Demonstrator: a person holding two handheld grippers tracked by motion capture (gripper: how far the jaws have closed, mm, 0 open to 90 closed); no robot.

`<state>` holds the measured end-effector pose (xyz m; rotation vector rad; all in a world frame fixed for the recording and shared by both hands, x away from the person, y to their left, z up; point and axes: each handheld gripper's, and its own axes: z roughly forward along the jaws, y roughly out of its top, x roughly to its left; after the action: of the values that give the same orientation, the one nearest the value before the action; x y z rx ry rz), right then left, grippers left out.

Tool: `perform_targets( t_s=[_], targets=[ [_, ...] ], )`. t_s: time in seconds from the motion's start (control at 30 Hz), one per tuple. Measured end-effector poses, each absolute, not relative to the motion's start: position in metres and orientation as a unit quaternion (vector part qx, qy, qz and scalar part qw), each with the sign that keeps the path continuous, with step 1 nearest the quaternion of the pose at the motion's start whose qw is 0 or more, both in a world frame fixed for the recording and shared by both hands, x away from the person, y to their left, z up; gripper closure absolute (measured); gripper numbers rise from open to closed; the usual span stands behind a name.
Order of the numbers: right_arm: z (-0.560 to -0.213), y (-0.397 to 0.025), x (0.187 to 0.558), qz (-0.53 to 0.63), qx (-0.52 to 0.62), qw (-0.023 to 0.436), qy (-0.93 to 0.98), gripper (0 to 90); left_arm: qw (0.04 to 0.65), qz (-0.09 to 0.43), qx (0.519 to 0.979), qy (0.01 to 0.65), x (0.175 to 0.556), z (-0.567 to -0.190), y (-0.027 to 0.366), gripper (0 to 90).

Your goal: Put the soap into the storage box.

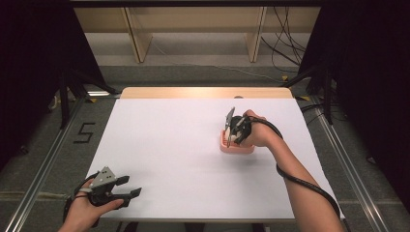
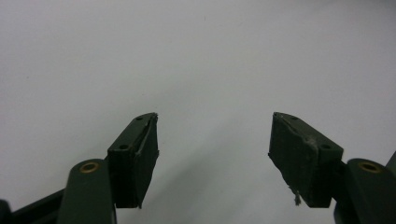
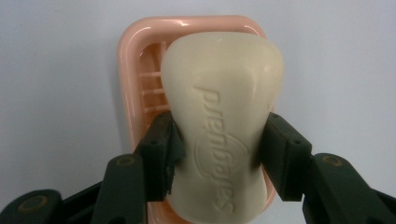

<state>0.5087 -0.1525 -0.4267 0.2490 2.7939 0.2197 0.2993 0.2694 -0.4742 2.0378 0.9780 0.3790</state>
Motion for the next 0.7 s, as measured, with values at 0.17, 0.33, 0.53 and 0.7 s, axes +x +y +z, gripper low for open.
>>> perform_targets(
  t_s=[0.17,0.33,0.53,0.7],
  targets=[
    [-0.427,-0.152,0.506,0.069,0.118,0.156,0.978,50.4,0.409,0.143,0.809,0.397,0.299,-0.475,0.269,32.4],
    [-0.429,-0.152,0.508,0.073,0.092,0.156,0.981,50.3,0.407,0.147,0.814,0.387,0.300,-0.474,0.269,32.4],
    [-0.424,-0.156,0.508,0.084,0.124,0.162,0.975,45.7,0.405,0.150,0.816,0.384,0.301,-0.475,0.270,32.4],
    [-0.415,-0.156,0.505,0.091,0.136,0.162,0.973,36.5,0.415,0.145,0.808,0.393,0.299,-0.475,0.268,32.4]
  ],
)
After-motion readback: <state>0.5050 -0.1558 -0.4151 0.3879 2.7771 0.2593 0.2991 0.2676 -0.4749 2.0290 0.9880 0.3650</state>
